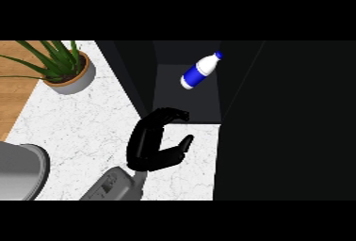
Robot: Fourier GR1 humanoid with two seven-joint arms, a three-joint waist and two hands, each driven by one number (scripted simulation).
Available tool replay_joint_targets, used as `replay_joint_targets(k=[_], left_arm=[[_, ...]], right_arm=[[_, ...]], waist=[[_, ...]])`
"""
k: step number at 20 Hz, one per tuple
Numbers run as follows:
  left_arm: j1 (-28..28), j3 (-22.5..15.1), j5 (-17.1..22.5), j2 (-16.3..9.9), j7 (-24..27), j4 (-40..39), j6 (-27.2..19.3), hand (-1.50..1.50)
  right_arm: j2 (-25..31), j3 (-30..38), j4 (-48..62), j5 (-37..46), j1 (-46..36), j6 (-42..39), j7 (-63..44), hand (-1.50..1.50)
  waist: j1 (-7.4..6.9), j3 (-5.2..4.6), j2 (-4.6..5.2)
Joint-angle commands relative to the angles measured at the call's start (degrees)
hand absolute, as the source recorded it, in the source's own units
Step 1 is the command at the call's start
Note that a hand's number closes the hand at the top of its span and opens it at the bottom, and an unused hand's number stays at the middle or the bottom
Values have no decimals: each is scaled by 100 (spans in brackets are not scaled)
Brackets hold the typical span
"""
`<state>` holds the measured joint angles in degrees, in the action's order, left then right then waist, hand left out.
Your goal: Pick up the bottled water, place it into the cabinet and close the cabinet
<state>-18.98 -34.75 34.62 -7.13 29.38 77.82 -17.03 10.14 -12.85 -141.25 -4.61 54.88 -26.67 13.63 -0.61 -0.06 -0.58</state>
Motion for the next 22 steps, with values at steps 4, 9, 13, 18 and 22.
replay_joint_targets(k=[4, 9, 13, 18, 22], left_arm=[[1262, 16, 74, -866, -101, 1450, 70, 150], [1794, 507, 271, -1436, -51, 1884, 223, -150], [2351, 739, 458, -1654, 87, 2243, 337, -150], [2801, 1220, 1114, -2005, 13, 2656, 844, -150], [3120, 1315, 1160, -2198, 47, 2857, 953, -150]], right_arm=[[658, -392, -845, 667, 185, -566, -239, 150], [1000, -528, -1189, 888, 230, -918, 63, 150], [1016, -1156, -1172, 1327, 276, -940, 38, 150], [1309, -1972, -1129, 1526, 11, -1172, -318, 150], [1484, -2307, -1371, 1561, -321, -1176, -630, 150]], waist=[[-37, -2, -10], [34, -6, -27], [79, -12, -37], [-25, -35, -63], [-94, -51, -70]])
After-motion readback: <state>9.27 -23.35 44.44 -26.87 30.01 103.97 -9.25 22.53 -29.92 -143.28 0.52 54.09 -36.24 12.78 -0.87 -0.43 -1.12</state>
